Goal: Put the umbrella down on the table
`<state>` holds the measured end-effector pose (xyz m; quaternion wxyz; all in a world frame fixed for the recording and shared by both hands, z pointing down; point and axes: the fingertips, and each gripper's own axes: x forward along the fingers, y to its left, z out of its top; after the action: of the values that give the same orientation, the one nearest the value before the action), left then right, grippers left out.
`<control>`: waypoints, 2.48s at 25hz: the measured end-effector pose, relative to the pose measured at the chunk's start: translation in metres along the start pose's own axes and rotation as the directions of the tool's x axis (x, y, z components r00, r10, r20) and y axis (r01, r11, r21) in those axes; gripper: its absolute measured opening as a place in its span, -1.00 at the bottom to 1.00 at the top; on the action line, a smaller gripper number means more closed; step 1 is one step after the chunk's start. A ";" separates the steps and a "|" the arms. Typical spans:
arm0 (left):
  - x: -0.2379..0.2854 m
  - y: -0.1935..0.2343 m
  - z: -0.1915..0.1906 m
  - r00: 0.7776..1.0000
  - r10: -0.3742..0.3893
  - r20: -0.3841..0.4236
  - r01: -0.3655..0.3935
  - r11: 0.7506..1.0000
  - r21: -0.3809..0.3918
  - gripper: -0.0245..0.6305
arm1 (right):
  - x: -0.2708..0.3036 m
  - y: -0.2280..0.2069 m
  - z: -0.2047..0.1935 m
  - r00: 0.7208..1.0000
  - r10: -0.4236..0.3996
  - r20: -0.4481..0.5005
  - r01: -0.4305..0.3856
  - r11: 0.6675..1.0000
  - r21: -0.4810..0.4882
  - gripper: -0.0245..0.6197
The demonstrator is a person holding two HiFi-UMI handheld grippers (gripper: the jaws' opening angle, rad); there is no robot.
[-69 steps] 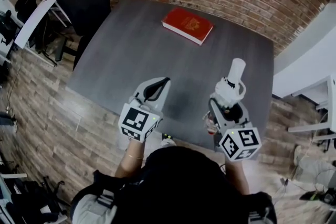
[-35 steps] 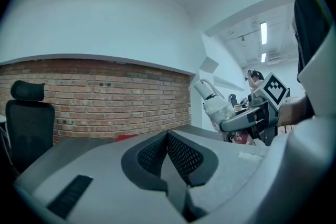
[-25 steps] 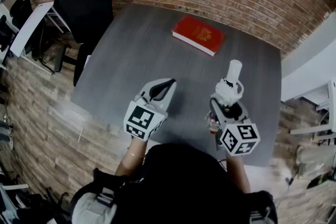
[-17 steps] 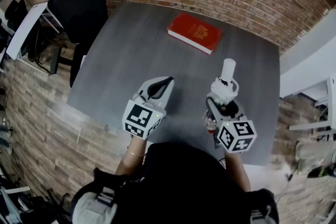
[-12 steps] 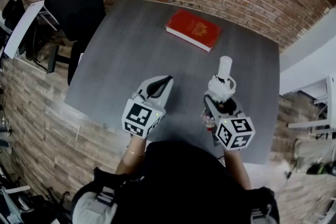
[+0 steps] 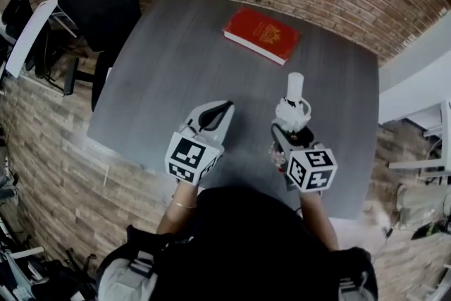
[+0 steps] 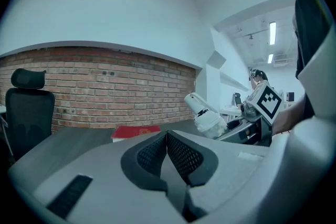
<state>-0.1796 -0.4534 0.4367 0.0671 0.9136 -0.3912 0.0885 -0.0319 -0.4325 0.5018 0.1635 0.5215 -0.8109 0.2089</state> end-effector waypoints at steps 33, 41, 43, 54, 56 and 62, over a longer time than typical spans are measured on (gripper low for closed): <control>0.008 -0.002 -0.015 1.000 -0.009 -0.020 0.008 1.000 -0.024 -0.92 | 0.049 -0.025 -0.079 0.962 0.027 -0.271 0.002 0.994 0.106 -0.06; 0.012 -0.006 -0.020 1.000 -0.015 -0.025 0.014 1.000 -0.023 -0.92 | 0.062 -0.027 -0.082 0.957 0.026 -0.290 0.001 0.996 0.094 -0.06; 0.011 -0.005 -0.020 1.000 -0.010 -0.029 0.010 1.000 -0.024 -0.92 | 0.065 -0.027 -0.088 0.951 0.023 -0.308 0.005 0.996 0.091 -0.06; 0.012 0.000 -0.025 0.999 -0.002 -0.043 0.001 1.000 -0.024 -0.92 | 0.084 -0.023 -0.092 0.940 0.032 -0.340 -0.014 0.998 0.056 -0.04; 0.011 -0.001 -0.025 0.999 -0.002 -0.047 0.001 1.000 -0.026 -0.92 | 0.085 -0.022 -0.094 0.937 0.030 -0.347 -0.015 0.999 0.046 -0.04; 0.010 0.001 -0.027 0.999 0.002 -0.048 -0.003 1.000 -0.025 -0.92 | 0.090 -0.022 -0.100 0.928 0.036 -0.372 -0.026 0.999 0.034 -0.03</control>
<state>-0.1763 -0.4559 0.4655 0.0878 0.9098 -0.3917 0.1058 -0.0436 -0.4595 0.6346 0.3037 0.4619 -0.7703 0.3179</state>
